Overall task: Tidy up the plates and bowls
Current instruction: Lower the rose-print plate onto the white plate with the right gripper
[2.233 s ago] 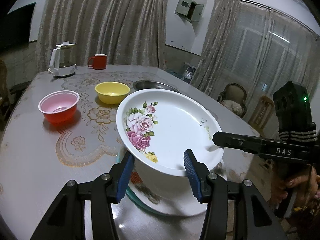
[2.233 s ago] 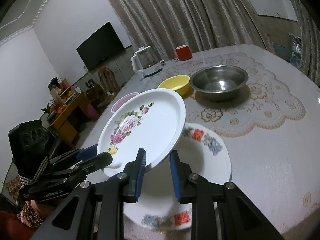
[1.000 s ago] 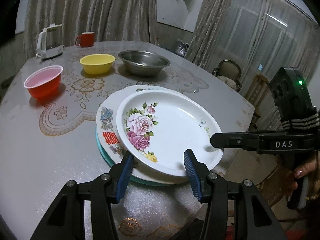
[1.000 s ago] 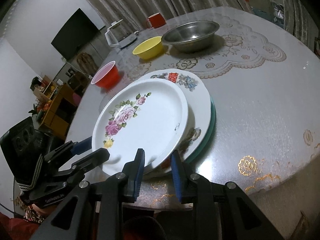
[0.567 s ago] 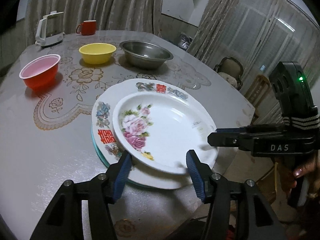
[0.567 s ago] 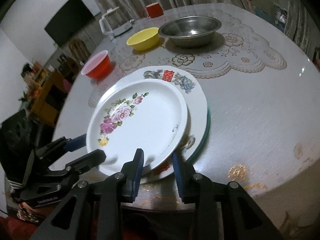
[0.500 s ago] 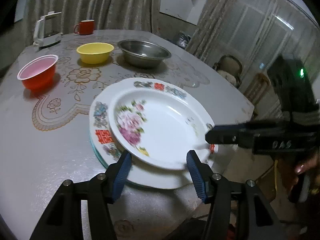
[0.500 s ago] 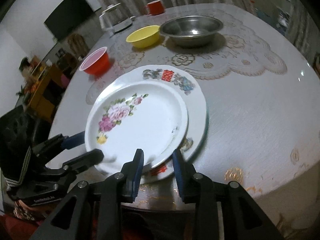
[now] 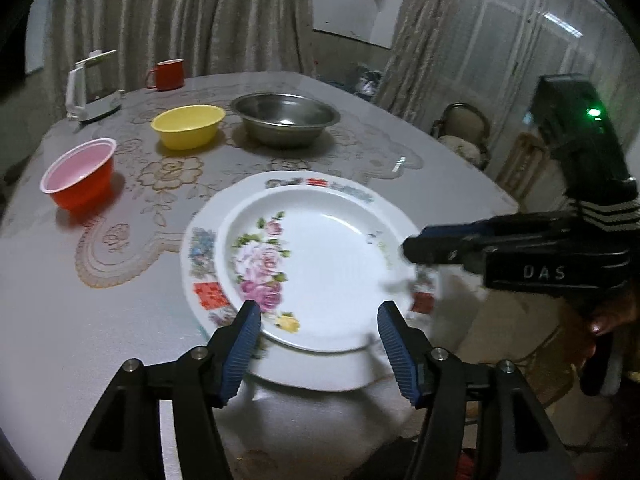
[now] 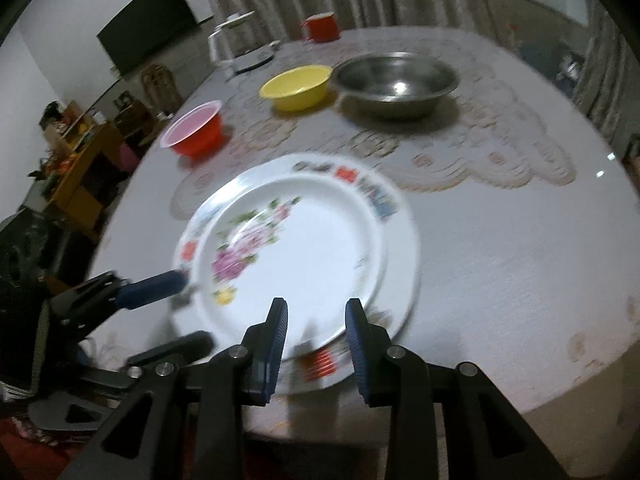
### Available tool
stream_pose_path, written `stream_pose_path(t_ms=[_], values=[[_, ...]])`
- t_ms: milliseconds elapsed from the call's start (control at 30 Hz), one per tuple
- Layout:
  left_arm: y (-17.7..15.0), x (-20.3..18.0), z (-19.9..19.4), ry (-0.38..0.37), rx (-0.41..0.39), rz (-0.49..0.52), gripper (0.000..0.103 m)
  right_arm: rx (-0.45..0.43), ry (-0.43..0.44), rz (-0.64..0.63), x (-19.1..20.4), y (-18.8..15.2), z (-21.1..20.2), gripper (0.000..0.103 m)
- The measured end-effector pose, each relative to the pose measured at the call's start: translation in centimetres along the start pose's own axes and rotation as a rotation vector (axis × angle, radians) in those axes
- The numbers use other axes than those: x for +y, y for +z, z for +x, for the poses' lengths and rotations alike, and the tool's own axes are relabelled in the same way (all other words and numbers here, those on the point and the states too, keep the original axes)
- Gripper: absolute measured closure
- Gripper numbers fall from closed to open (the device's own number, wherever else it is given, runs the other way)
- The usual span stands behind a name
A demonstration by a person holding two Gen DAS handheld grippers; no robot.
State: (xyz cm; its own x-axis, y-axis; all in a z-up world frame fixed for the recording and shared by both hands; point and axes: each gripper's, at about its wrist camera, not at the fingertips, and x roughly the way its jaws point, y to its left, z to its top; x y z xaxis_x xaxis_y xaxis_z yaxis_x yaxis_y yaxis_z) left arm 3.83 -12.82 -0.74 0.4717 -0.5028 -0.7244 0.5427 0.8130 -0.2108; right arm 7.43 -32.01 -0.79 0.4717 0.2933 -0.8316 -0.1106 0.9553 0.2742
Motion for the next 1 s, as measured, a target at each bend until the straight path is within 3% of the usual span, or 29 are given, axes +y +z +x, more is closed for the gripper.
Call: stream_pose_path(t_ms=[267,467,600,833,1000], values=[[0.5,1.4,0.9,0.074,0.01,-0.045,0.034,-0.095,-0.174,-0.06,-0.6,1.0,0.4,0.072],[0.6,1.4,1.4,0.08,0.015,-0.026,0.034,-0.061,-0.106,-0.032,-1.3,1.4,2.3,0.078],[0.4,1.2,1.3,0.074,0.014,-0.012,0.034,-0.051,-0.123,-0.069,-0.8,1.1,2.4,0.085],[0.5,0.7,1.7,0.067,0.029,-0.002,0.031,-0.025,-0.066,-0.028,-1.0,0.0,1.5,0.086],[1.3,1.0,1.5,0.088,0.039,-0.012,0.026,-0.053,-0.012,0.017,-1.2,-0.3,1.0,0.08]])
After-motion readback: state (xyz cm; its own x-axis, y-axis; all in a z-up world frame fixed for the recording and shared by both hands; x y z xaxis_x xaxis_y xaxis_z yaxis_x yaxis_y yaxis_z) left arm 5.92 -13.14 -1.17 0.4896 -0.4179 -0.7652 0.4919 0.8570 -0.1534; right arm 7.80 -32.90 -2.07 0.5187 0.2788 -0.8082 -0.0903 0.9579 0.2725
